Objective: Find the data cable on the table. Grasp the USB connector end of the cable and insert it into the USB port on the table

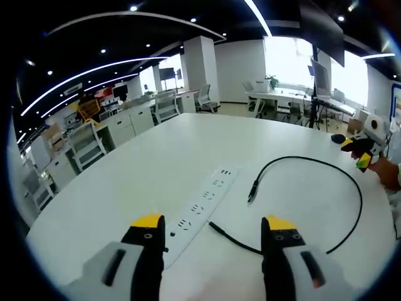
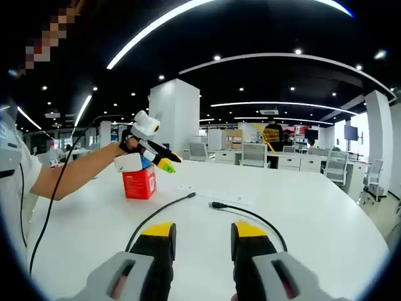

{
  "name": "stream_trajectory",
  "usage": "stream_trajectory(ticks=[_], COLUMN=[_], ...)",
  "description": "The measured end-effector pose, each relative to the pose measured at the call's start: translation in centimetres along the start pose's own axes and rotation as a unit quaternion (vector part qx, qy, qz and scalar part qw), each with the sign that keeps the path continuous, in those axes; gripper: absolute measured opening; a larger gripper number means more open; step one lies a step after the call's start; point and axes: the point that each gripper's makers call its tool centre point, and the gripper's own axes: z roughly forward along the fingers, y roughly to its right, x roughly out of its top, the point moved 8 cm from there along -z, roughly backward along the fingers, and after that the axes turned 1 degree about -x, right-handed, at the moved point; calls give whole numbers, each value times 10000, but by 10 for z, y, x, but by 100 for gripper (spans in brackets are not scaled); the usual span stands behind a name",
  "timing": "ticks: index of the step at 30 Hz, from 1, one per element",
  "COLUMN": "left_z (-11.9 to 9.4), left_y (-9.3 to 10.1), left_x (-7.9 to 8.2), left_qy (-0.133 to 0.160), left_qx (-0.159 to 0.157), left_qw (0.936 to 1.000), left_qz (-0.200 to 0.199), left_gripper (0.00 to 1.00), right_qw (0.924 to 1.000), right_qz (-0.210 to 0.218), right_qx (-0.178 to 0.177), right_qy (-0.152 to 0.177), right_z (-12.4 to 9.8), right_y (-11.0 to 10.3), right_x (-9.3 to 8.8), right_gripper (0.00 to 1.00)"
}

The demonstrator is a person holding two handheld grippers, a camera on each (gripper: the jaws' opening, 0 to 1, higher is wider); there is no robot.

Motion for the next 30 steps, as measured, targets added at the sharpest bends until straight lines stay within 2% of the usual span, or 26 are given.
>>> stream_trajectory(ticks=[30], left_z=[-1], left_y=[-1], left_x=[1], left_qy=[52], left_qx=[2], left_qw=[10000], left_qz=[-1], left_gripper=[62], right_qw=[9999], right_qz=[110], right_qx=[-50], right_qy=[-40], right_z=[1], right_y=[4], right_x=[-2], right_gripper=[38])
